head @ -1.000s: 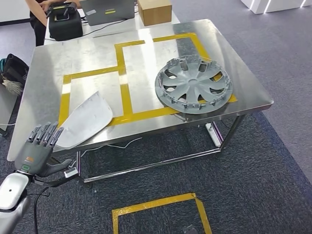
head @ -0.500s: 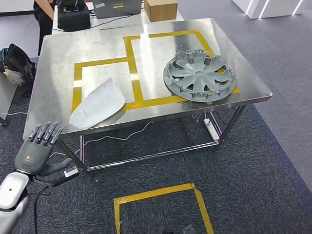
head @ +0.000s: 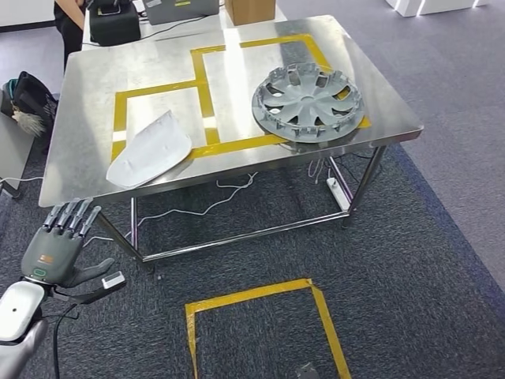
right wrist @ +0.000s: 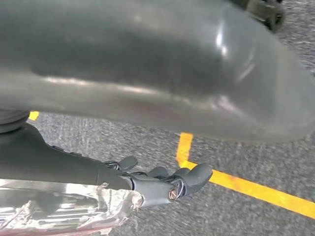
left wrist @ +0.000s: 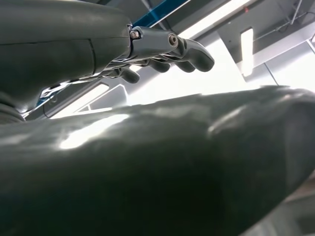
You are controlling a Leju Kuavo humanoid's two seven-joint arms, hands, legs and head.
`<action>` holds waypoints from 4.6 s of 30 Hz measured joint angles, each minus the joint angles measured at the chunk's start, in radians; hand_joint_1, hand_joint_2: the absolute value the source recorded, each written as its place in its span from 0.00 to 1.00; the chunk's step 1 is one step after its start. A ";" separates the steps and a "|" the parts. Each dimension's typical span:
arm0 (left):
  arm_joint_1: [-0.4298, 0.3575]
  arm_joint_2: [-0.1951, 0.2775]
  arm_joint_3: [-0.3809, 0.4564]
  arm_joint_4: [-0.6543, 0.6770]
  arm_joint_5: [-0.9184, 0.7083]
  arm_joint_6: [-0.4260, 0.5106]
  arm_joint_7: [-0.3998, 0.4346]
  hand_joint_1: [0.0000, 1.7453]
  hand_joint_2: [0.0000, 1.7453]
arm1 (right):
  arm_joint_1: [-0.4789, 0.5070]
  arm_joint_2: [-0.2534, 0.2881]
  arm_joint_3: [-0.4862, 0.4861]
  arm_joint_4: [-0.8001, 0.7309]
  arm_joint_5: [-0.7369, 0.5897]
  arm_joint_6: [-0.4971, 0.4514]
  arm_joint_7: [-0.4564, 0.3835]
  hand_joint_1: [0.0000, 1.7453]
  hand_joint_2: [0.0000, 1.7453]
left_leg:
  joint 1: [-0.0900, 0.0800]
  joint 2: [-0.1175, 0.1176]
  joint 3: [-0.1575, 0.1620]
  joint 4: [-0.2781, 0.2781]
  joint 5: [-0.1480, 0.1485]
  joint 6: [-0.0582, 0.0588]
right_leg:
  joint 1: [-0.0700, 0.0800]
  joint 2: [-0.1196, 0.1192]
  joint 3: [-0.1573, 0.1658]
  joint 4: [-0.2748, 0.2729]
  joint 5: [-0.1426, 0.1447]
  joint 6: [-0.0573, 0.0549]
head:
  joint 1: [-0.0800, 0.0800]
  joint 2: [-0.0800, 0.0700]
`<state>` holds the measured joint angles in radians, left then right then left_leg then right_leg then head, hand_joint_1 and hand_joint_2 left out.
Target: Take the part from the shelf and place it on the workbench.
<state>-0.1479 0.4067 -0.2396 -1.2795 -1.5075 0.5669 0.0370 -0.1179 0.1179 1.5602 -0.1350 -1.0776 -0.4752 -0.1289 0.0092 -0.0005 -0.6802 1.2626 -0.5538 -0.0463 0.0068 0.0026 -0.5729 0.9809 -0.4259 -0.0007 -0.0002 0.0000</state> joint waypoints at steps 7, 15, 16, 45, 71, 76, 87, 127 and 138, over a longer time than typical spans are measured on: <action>-0.002 0.000 0.000 -0.002 0.000 0.000 0.000 0.00 0.00 | -0.001 0.000 0.000 0.000 0.000 0.000 0.000 0.00 0.00 | -0.001 -0.003 0.196 -0.290 0.056 0.022 | -0.002 0.001 -0.064 0.027 0.049 0.035 | 0.000 0.000; -0.002 -0.002 0.000 -0.002 0.000 0.000 0.000 0.00 0.00 | 0.001 0.000 0.000 0.000 0.000 0.000 0.000 0.00 0.00 | -0.006 0.002 0.114 -0.288 0.124 0.064 | -0.006 0.001 -0.154 0.328 -0.132 0.057 | 0.004 0.000; -0.001 -0.002 0.000 -0.002 0.000 0.000 0.000 0.00 0.00 | 0.001 0.000 0.000 0.000 0.000 0.000 0.000 0.00 0.00 | -0.008 0.002 0.104 -0.288 0.133 0.063 | -0.006 0.001 -0.125 0.301 -0.111 0.054 | 0.004 0.000; -0.067 -0.007 -0.056 0.010 0.000 -0.065 0.060 0.00 0.00 | 0.002 -0.004 0.000 0.000 -0.003 0.002 0.003 0.00 0.00 | -0.001 -0.023 0.115 -0.298 0.138 0.062 | -0.003 0.002 -0.137 0.314 -0.153 0.057 | 0.003 0.000; -0.113 -0.020 -0.137 0.041 0.000 -0.064 0.084 0.00 0.00 | 0.014 -0.022 0.000 0.005 0.021 0.001 0.009 0.00 0.00 | -0.004 0.032 0.114 -0.292 0.136 0.049 | -0.002 -0.091 -0.002 0.060 -0.057 0.043 | -0.006 0.000; -0.111 -0.026 -0.142 0.042 0.000 -0.066 0.088 0.00 0.00 | 0.020 -0.024 0.000 0.005 0.022 0.000 0.009 0.00 0.00 | -0.006 -0.035 0.096 -0.292 0.152 0.064 | -0.004 -0.003 -0.121 0.325 -0.166 0.045 | -0.001 0.000; -0.113 -0.021 -0.157 0.042 0.000 -0.076 0.095 0.00 0.00 | 0.018 -0.028 0.000 0.007 0.021 -0.002 0.016 0.00 0.00 | -0.004 -0.069 0.030 -0.220 0.133 0.014 | -0.016 0.035 0.027 0.014 -0.027 0.013 | -0.010 0.000; -0.157 -0.030 -0.202 0.056 0.000 -0.072 0.108 0.00 0.00 | 0.016 -0.036 0.000 0.010 0.020 -0.003 0.021 0.00 0.00 | -0.006 0.063 0.070 -0.253 0.145 0.015 | -0.004 -0.092 0.027 0.020 -0.042 0.022 | -0.018 0.000; -0.174 -0.035 -0.214 0.072 0.000 -0.059 0.110 0.00 0.00 | 0.020 -0.037 0.000 0.010 0.025 0.001 0.020 0.00 0.00 | -0.008 -0.054 0.075 -0.280 0.153 0.063 | -0.006 0.000 -0.121 0.320 -0.168 0.048 | -0.011 0.000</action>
<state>-0.3217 0.3716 -0.4531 -1.2078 -1.5076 0.5078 0.1474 -0.0978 0.0813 1.5602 -0.1247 -1.0525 -0.4746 -0.1088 0.0007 -0.0544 -0.6048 0.9822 -0.4005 0.0169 0.0004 0.0024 -0.6944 1.3009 -0.5943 0.0471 -0.0112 0.0000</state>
